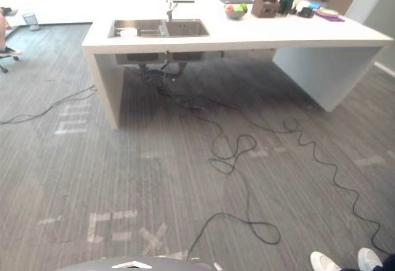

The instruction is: Walk over to the sink, pick up the cup, carry it to the dishwasher, place the cup inside the dishwasher, then close the dishwasher door

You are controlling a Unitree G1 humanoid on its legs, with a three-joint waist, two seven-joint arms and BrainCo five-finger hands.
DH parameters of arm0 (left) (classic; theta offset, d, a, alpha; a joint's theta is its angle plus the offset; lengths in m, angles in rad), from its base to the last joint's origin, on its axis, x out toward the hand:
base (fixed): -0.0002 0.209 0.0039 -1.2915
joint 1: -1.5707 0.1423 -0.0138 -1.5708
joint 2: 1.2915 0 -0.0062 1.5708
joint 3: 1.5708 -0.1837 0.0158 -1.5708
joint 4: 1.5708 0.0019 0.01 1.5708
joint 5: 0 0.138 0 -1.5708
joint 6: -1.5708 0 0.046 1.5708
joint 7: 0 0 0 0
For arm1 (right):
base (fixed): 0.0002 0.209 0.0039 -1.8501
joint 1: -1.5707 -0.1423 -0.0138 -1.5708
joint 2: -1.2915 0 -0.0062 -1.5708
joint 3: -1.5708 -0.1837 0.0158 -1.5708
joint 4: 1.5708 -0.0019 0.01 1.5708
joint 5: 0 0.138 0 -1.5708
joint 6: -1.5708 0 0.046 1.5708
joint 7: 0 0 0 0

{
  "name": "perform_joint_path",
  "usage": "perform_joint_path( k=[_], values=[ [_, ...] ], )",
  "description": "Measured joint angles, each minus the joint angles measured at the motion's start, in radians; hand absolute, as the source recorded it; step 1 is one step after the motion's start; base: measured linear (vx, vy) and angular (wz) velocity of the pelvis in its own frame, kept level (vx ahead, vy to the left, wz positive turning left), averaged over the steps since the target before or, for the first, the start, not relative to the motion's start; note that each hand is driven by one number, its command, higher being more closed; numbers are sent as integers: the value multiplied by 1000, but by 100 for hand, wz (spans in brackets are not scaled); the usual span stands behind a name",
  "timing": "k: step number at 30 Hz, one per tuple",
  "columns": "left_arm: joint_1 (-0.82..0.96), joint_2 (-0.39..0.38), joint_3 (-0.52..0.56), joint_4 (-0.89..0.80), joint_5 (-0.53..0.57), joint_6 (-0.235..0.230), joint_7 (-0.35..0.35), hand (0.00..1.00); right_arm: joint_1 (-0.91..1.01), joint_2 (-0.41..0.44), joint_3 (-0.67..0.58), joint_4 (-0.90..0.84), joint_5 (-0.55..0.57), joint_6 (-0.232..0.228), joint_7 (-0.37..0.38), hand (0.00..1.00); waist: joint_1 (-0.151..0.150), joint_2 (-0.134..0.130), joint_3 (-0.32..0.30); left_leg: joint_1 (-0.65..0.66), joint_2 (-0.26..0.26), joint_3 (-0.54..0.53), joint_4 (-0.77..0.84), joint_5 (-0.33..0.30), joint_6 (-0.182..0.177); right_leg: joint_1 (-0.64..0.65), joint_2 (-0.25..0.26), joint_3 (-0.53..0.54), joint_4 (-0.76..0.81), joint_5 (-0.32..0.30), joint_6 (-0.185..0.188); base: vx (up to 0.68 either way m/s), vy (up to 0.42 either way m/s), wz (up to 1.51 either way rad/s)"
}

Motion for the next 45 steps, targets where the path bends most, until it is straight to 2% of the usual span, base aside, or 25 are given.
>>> perform_joint_path(
  k=[1,3,5,8,11,15,17,19,21,23,24,30,32,36,39,41,45],
  values=[
    [-4,-4,7,4,-21,15,-22,0,-2,6,-30,0,0,-4,11,0,-4,11,9,7,-3,11,-31,16,-2,4,4,-1,-33,21,3,17,15,-13],
    [-11,-5,7,22,-70,19,-62,0,-4,12,-54,6,-14,-18,18,0,-5,12,30,22,-6,19,-60,31,-1,21,9,-9,-71,48,11,21,2,-15],
    [-17,-1,7,35,-136,40,-98,0,-10,21,-59,6,-60,-63,22,0,-9,1,43,61,-11,20,-104,52,-4,56,14,-28,-110,65,9,52,-18,0],
    [-25,3,6,38,-139,58,-169,0,-17,30,-60,4,-106,-127,7,0,-6,-6,47,95,-12,20,-137,64,-13,84,19,-46,-128,65,10,43,-25,3],
    [-28,7,-8,39,-165,53,-176,0,-41,40,-58,-6,-155,-189,-18,0,-6,-5,51,111,-12,26,-157,69,-19,95,25,-49,-138,67,13,36,-28,-6],
    [-39,17,-38,38,-256,57,-143,0,-71,52,-51,-17,-156,-235,-61,0,-7,-8,72,116,-13,14,-158,70,-17,109,24,-88,-146,66,16,8,-19,9],
    [-41,17,-39,36,-258,17,-121,0,-74,56,-51,-17,-143,-278,-81,0,-4,-4,73,117,-14,-1,-163,73,-18,119,21,-118,-144,63,21,4,-10,25],
    [-61,14,-43,15,-183,-70,-90,0,-81,72,-51,-27,-143,-364,-101,0,-2,-8,84,119,-17,-15,-164,78,-25,125,16,-153,-135,58,28,-5,1,33],
    [-81,10,-44,-31,-161,-123,-86,0,-86,84,-40,-91,-143,-416,-100,0,-2,-11,96,114,-17,-14,-164,79,-26,120,13,-158,-127,56,30,-35,13,6],
    [-94,5,-46,-72,-162,-140,-85,0,-87,90,-18,-133,-143,-433,-94,0,-4,-15,99,112,-18,-13,-164,81,-26,117,11,-158,-125,56,30,-38,20,-1],
    [-117,-4,-62,-125,-163,-166,-83,0,-90,94,4,-178,-143,-446,-91,0,-8,-19,101,109,-21,-12,-165,82,-24,112,8,-160,-123,56,29,-43,33,0],
    [-184,-64,-73,-255,-161,-231,-55,0,-118,90,17,-293,-159,-465,-92,0,-30,-22,104,101,-31,-11,-165,85,-20,103,-3,-163,-118,60,26,-28,49,0],
    [-198,-61,-72,-283,-161,-255,-16,0,-116,90,17,-321,-235,-470,-93,0,-35,-22,103,101,-31,-13,-165,86,-19,104,-3,-166,-118,60,26,0,0,0],
    [-196,-64,-72,-293,-160,-264,23,0,-120,84,18,-329,-321,-476,-80,0,-41,-18,102,101,-30,-21,-165,88,-19,108,-3,-187,-119,60,26,0,0,7],
    [-191,-66,-73,-296,-157,-223,42,0,-120,77,35,-333,-321,-433,-51,0,-42,-15,100,101,-30,-21,-165,90,-21,109,-3,-189,-118,60,26,-1,-1,2],
    [-181,-68,-73,-290,-103,-171,78,0,-120,71,69,-327,-320,-384,-50,0,-42,-12,99,103,-29,-11,-165,90,-22,110,-3,-185,-118,60,26,-14,13,-4],
    [-151,-73,-69,-211,-27,-152,117,0,-117,75,80,-261,-319,-334,-50,0,-41,-12,98,117,-27,12,-165,89,-24,118,-3,-172,-117,61,25,-18,20,-9]
  ],
)
